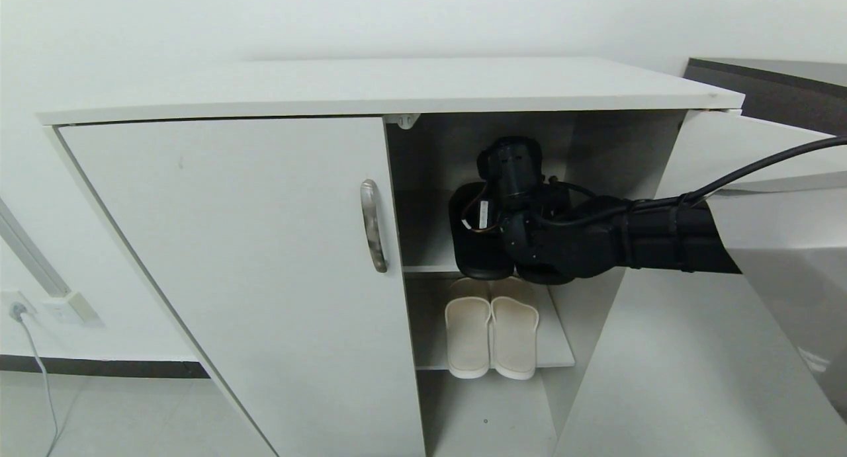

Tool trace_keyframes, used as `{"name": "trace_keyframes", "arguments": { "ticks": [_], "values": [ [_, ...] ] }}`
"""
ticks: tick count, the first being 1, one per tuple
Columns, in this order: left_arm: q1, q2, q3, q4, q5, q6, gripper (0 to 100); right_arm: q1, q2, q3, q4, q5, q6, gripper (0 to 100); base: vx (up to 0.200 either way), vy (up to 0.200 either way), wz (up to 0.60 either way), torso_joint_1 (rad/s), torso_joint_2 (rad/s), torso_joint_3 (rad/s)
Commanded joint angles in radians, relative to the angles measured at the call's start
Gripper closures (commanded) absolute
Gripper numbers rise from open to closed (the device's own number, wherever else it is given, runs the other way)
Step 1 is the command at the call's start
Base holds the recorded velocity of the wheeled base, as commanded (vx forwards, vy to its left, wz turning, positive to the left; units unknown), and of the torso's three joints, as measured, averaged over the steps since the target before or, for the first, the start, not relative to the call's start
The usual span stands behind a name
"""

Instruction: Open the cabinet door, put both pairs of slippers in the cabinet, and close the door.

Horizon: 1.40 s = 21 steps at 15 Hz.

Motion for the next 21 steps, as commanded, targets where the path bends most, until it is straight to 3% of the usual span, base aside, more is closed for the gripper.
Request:
{"name": "trace_keyframes", "arguments": {
  "ticks": [1, 2, 3, 7, 12, 18, 21],
  "values": [
    [0.0, 0.001, 0.0, 0.0, 0.0, 0.0, 100, 0.001, 0.002, 0.0, -0.001, -0.001, 0.0, 100, 0.0, 0.0, 0.0, 0.0, 0.0, 0.0],
    [0.0, 0.001, 0.0, 0.0, 0.002, 0.0, 100, 0.001, 0.002, 0.002, -0.001, -0.001, 0.0, 100, 0.0, 0.0, 0.0, 0.0, 0.0, 0.0],
    [0.0, 0.001, 0.0, 0.0, 0.0, -0.001, 100, 0.001, 0.002, 0.002, -0.001, -0.001, 0.002, 0, 0.0, 0.0, 0.0, 0.0, 0.0, 0.0],
    [0.0, 0.001, 0.0, 0.0, 0.002, 0.0, 100, 0.011, -0.036, 0.035, -0.001, -0.004, 0.002, 0, 0.0, 0.0, 0.0, 0.0, 0.0, 0.0],
    [0.0, 0.001, 0.0, 0.0, 0.002, -0.001, 100, 0.051, -0.171, 0.183, -0.008, -0.008, 0.035, 0, 0.0, 0.0, 0.0, 0.0, 0.0, 0.0],
    [0.0, 0.001, 0.0, 0.0, 0.002, 0.0, 100, 0.191, -0.449, 0.519, -0.027, -0.007, 0.101, 0, 0.0, 0.0, 0.0, 0.0, 0.0, 0.0],
    [0.0, 0.001, 0.0, 0.0, 0.002, 0.0, 100, 0.246, -0.547, 0.723, -0.182, 0.007, 0.098, 0, 0.0, 0.0, 0.0, 0.0, 0.0, 0.0]
  ]
}}
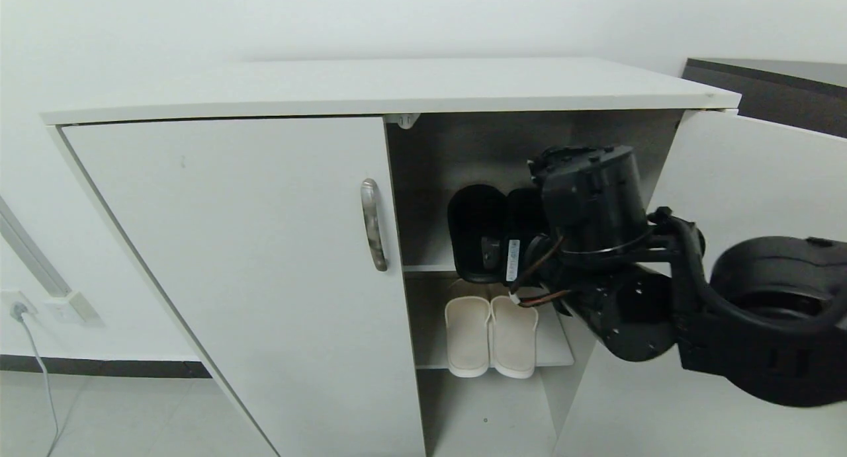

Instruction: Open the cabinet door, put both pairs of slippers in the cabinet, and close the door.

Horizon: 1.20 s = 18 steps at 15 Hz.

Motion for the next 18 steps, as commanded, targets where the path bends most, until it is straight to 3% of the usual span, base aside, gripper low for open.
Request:
{"name": "trace_keyframes", "arguments": {
  "ticks": [1, 2, 3, 16, 18],
  "values": [
    [0.0, 0.001, 0.0, 0.0, 0.0, 0.0, 100, 0.05, -0.112, 0.17, -0.121, 0.013, -0.006, 0, 0.0, 0.0, 0.0, 0.0, 0.0, 0.0],
    [0.0, 0.001, 0.0, 0.0, 0.0, 0.002, 100, 0.053, -0.116, 0.196, -0.15, 0.022, -0.006, 0, 0.0, 0.0, 0.0, 0.0, 0.0, 0.0],
    [0.0, 0.001, 0.0, 0.0, -0.001, 0.002, 100, 0.054, -0.112, 0.226, -0.189, 0.058, -0.01, 100, 0.0, 0.0, 0.0, 0.0, 0.0, 0.0],
    [0.0, 0.001, 0.0, 0.0, -0.004, 0.002, 100, 0.089, -0.092, 0.23, -0.195, 0.062, -0.027, 100, 0.0, 0.0, 0.0, 0.0, 0.0, 0.0],
    [0.0, 0.001, 0.0, 0.0, -0.004, 0.002, 100, 0.089, -0.089, 0.235, -0.195, 0.062, -0.027, 100, -0.2, 0.0, 0.0, 0.002, 0.0, 0.002]
  ]
}}
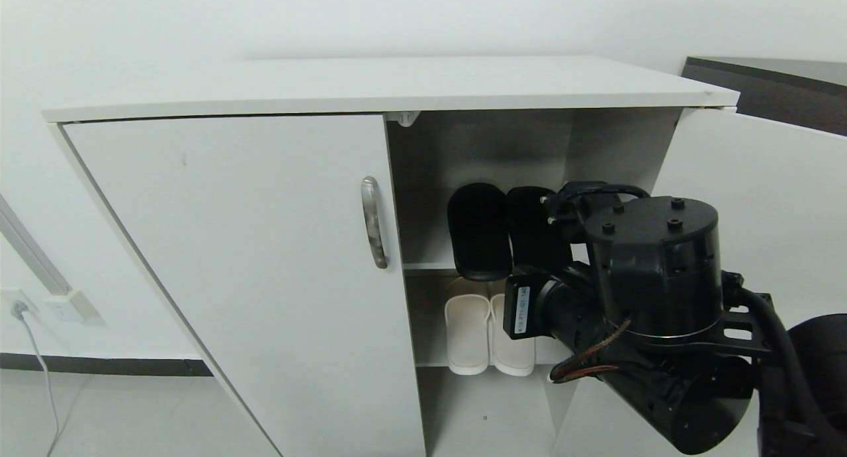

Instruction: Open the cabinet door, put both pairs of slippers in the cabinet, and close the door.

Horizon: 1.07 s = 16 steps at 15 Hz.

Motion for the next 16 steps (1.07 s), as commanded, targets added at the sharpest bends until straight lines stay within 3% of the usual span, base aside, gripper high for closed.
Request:
{"name": "trace_keyframes", "arguments": {
  "ticks": [1, 16],
  "values": [
    [0.0, 0.001, 0.0, -0.001, 0.001, 0.0, 100, 0.001, 0.012, 0.004, 0.0, 0.0, -0.001, 100, -0.2, 0.0, 0.0, 0.012, 0.0, 0.002],
    [0.0, 0.001, 0.0, -0.001, 0.001, 0.0, 100, 0.001, 0.071, 0.04, -0.037, 0.003, 0.001, 100, -0.2, 0.0, 0.0, 0.003, 0.0, 0.004]
  ]
}}
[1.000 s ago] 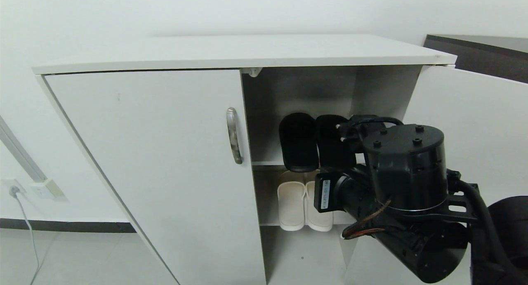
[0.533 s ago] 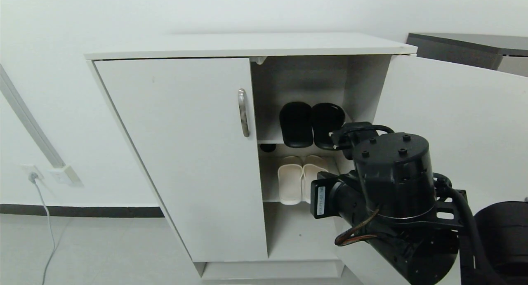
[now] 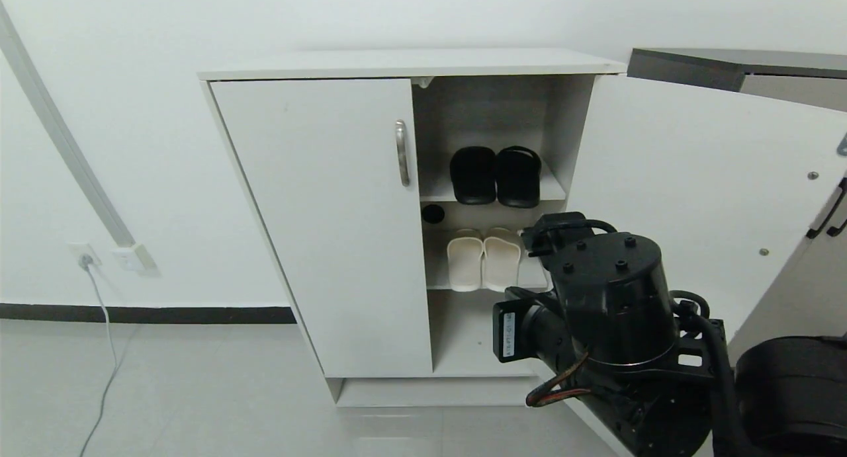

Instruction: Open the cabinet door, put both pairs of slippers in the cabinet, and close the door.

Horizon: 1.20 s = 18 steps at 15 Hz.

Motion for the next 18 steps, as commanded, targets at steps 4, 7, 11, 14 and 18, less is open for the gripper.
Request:
{"name": "trace_keyframes", "arguments": {
  "ticks": [4, 7, 11, 14, 18],
  "values": [
    [0.0, 0.001, 0.0, 0.0, 0.001, 0.0, 100, -0.02, 0.021, 0.025, -0.025, 0.011, -0.014, 100, -0.05, 0.0, 0.0, -0.001, 0.0, -0.001],
    [0.0, 0.001, 0.0, 0.0, 0.002, 0.0, 100, -0.02, 0.026, 0.038, -0.025, 0.011, -0.022, 100, 0.0, 0.0, 0.0, 0.0, 0.0, 0.0],
    [0.0, 0.001, 0.0, 0.0, 0.002, 0.0, 100, -0.023, 0.027, 0.043, -0.025, 0.011, -0.03, 100, 0.0, 0.0, 0.0, 0.0, 0.0, 0.0],
    [0.0, 0.001, 0.0, 0.0, 0.002, 0.0, 100, -0.024, 0.029, 0.043, -0.025, 0.011, -0.03, 100, 0.0, 0.0, 0.0, 0.0, 0.0, 0.0],
    [0.0, 0.001, 0.0, 0.0, 0.002, 0.0, 100, -0.027, 0.03, 0.043, -0.025, 0.011, -0.03, 100, 0.0, 0.0, 0.0, 0.0, 0.0, 0.0]
  ]
}}
